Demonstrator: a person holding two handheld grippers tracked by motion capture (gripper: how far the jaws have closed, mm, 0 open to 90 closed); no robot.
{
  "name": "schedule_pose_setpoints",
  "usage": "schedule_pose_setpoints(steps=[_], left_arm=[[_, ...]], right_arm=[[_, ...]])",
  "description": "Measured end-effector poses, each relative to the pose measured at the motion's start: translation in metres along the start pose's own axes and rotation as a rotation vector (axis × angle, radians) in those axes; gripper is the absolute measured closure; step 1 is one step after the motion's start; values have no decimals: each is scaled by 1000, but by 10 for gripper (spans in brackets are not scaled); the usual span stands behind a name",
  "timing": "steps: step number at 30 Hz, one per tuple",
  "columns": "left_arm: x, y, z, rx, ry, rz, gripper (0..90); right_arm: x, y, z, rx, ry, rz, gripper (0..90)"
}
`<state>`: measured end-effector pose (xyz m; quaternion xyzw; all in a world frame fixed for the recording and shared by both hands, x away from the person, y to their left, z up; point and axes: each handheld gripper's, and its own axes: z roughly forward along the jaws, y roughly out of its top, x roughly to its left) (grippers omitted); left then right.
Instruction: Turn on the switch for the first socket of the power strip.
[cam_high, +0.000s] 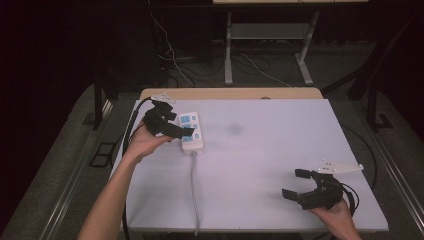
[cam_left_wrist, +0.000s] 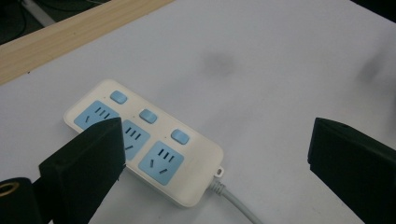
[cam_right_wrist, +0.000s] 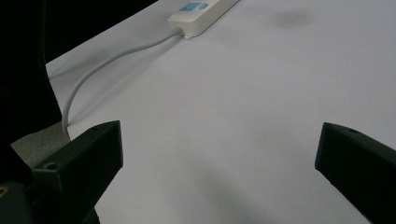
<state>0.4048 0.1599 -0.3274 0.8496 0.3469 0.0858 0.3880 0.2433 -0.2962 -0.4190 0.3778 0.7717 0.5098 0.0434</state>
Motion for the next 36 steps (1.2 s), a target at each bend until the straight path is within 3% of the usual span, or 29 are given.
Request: schedule_pose_setpoints(steps=[16, 27, 31, 36], left_arm=[[11, 17, 24, 71, 19, 2, 67], [18, 16, 39, 93, 14, -4, 137], [20, 15, 45, 100, 6, -6, 214], [23, 13, 51, 103, 5, -13, 415]], right_arm=[[-1, 0, 0, -2, 2, 1, 5], [0, 0, 0, 1, 3, -4, 5], [0, 0, 0, 4, 2, -4, 4], [0, 0, 0, 7, 1, -7, 5]])
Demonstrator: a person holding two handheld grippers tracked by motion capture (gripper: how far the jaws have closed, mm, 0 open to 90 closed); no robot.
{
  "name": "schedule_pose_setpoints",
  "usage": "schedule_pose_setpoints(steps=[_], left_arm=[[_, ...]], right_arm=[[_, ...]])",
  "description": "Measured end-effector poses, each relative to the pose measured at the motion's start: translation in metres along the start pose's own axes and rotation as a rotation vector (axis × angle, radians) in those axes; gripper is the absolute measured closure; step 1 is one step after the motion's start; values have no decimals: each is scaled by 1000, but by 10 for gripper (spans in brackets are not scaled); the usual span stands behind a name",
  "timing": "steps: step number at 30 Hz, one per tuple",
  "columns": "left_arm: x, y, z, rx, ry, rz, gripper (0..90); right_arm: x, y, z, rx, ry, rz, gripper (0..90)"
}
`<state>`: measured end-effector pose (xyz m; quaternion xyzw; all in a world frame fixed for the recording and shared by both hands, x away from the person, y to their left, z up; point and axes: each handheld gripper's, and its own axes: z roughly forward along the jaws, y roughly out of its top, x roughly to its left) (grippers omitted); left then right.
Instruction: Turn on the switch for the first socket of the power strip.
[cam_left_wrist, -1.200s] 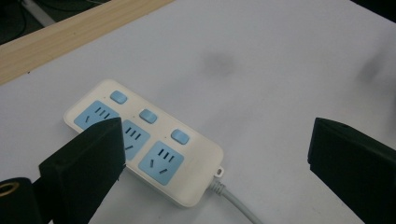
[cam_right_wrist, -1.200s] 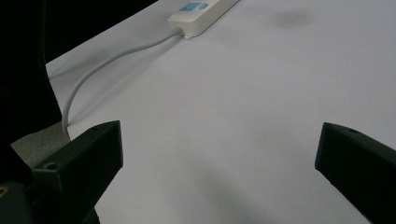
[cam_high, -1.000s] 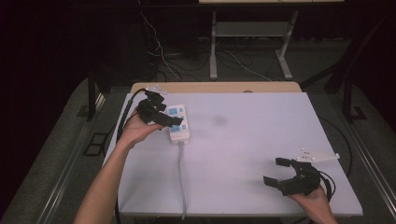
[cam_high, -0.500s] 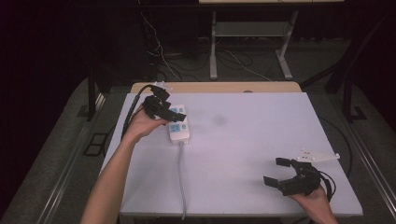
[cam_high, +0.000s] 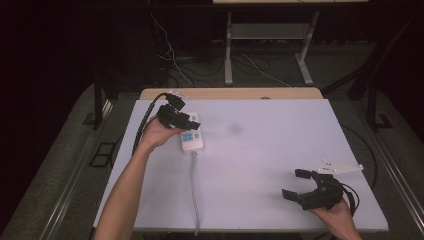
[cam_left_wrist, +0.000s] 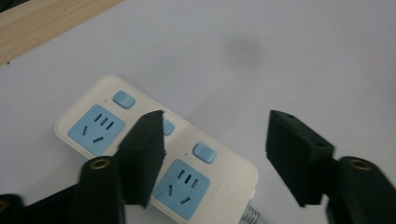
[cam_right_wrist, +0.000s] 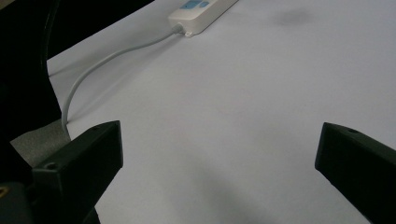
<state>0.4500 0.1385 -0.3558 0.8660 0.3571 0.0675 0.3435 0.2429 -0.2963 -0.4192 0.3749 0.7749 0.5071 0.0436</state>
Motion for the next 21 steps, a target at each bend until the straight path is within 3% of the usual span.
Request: schedule_pose_setpoints(steps=[8, 21], left_arm=[[5, -3, 9, 16, -27, -20, 676], [13, -6, 20, 11, -28, -51, 889]], right_arm=[[0, 0, 1, 5, 1, -3, 5], [1, 0, 2, 8, 8, -4, 5]])
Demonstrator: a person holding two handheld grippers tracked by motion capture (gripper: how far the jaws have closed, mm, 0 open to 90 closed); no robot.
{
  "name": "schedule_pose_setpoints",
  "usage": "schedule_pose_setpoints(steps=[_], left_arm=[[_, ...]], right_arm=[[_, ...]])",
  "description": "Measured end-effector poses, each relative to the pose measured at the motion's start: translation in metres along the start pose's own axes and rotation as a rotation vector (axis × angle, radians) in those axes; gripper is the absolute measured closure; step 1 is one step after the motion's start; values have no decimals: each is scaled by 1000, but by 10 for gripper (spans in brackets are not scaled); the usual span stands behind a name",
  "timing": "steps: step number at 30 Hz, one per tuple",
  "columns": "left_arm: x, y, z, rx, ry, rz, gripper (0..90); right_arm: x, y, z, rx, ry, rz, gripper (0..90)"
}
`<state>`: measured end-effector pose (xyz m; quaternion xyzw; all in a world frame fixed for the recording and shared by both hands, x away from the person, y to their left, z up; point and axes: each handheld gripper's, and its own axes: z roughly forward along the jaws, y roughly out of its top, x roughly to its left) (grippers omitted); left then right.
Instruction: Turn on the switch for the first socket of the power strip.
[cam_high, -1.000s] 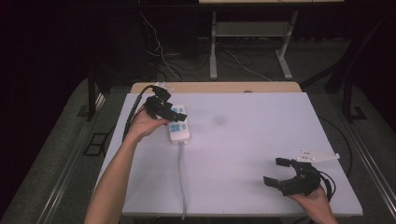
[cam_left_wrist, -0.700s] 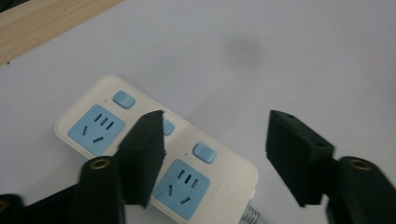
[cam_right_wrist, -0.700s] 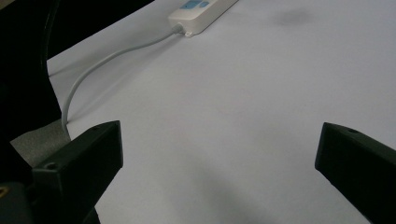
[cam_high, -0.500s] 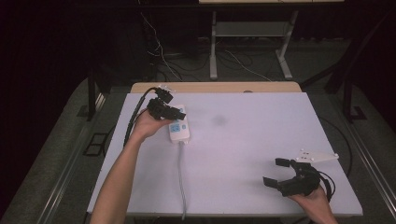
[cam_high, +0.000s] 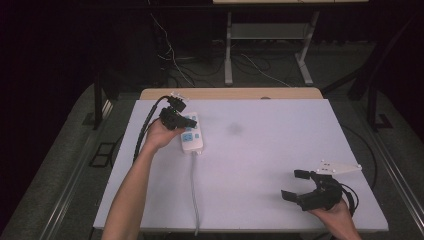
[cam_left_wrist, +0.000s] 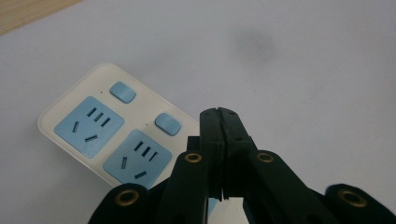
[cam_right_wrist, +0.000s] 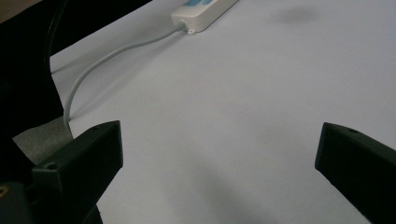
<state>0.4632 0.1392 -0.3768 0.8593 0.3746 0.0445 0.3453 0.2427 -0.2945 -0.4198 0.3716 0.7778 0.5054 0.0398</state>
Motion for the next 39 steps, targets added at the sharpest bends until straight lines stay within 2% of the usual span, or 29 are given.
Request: schedule_pose_setpoints(steps=[9, 19, 26, 31, 39], left_arm=[[5, -3, 7, 5, -1, -23, 891], [7, -9, 16, 25, -10, -22, 892], [8, -15, 23, 28, -28, -28, 893], [6, -18, 27, 40, -61, -25, 894], [4, -18, 27, 45, -46, -18, 895]], right_arm=[[0, 0, 0, 2, 1, -1, 4], [1, 0, 1, 7, 5, -6, 5], [1, 0, 1, 9, 6, -8, 4], [1, 0, 2, 10, 8, -8, 5], [2, 0, 2, 16, 0, -10, 5]])
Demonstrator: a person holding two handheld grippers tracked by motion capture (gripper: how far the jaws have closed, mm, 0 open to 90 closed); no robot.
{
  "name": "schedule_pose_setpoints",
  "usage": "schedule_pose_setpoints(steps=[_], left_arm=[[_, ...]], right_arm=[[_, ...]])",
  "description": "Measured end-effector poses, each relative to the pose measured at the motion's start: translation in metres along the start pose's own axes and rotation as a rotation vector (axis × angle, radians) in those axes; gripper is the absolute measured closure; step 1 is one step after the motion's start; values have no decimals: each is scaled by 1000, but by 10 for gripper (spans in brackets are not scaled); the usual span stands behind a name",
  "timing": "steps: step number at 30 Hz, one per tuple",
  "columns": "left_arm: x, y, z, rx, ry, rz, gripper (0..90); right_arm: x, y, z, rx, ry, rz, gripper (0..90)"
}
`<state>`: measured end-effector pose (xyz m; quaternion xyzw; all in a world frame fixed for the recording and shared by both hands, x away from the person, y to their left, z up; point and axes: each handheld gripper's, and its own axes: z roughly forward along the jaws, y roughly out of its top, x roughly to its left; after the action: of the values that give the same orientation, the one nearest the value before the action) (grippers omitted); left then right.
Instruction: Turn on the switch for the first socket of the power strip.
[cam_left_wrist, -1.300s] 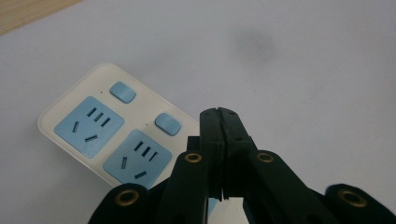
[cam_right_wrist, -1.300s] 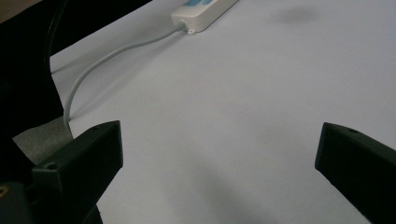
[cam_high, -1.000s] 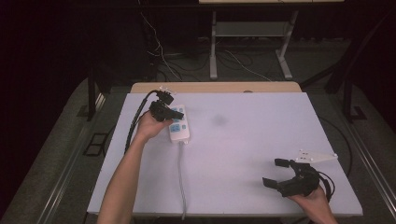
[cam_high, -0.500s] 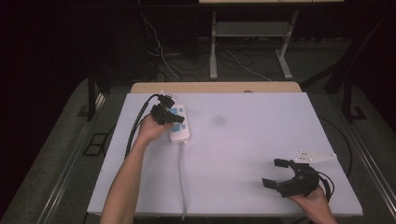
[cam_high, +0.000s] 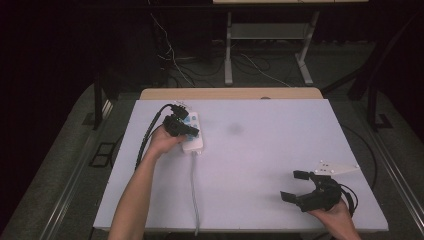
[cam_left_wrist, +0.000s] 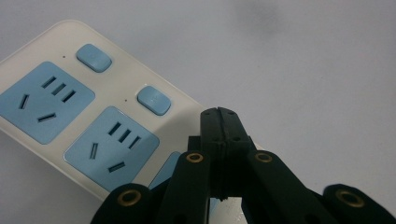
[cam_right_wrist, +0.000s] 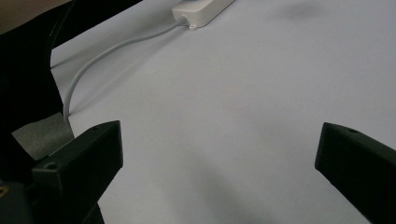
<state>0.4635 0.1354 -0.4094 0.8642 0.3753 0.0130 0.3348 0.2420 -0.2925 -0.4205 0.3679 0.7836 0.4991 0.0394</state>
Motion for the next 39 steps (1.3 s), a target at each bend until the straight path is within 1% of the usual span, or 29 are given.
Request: schedule_pose_setpoints(steps=[3, 5, 7, 10, 11, 14, 17, 19, 23, 31, 36, 37, 38, 39], left_arm=[[0, 0, 0, 6, 5, 9, 896], [-2, 1, 1, 14, 16, 25, 897], [-2, 1, 1, 18, 14, 26, 897], [3, -1, 2, 5, -16, -18, 899], [3, -1, 2, 3, -17, -20, 899], [2, -1, 2, 7, -10, -23, 900], [2, 0, 3, 16, -5, -38, 900], [0, 1, 3, 25, 9, -33, 900], [-2, 1, 3, 25, 22, -50, 900], [-6, 3, 3, 36, 49, -29, 899], [-6, 3, 3, 40, 49, -37, 898], [-7, 4, 3, 47, 51, -32, 898], [-8, 6, 3, 57, 52, -21, 898], [-9, 7, 3, 76, 55, -3, 898]], right_arm=[[0, 0, 0, -2, -1, 1, 5], [0, 0, -1, -3, -3, 1, 4], [-1, 0, -1, -2, -8, 1, 5], [-1, 0, -2, -1, -17, 3, 5], [-1, 0, -2, -2, -17, 4, 4], [-2, 0, -4, -8, -22, 4, 5], [-3, 0, -7, -20, -28, 11, 5], [-3, 0, -9, -27, -32, 16, 5], [-3, 0, -10, -34, -35, 15, 5], [-5, 0, -9, -32, -29, 23, 5], [-5, -1, -10, -33, -29, 26, 5], [-5, -1, -9, -33, -28, 27, 5], [-5, -1, -9, -32, -28, 27, 5], [-5, -1, -9, -31, -28, 27, 5]])
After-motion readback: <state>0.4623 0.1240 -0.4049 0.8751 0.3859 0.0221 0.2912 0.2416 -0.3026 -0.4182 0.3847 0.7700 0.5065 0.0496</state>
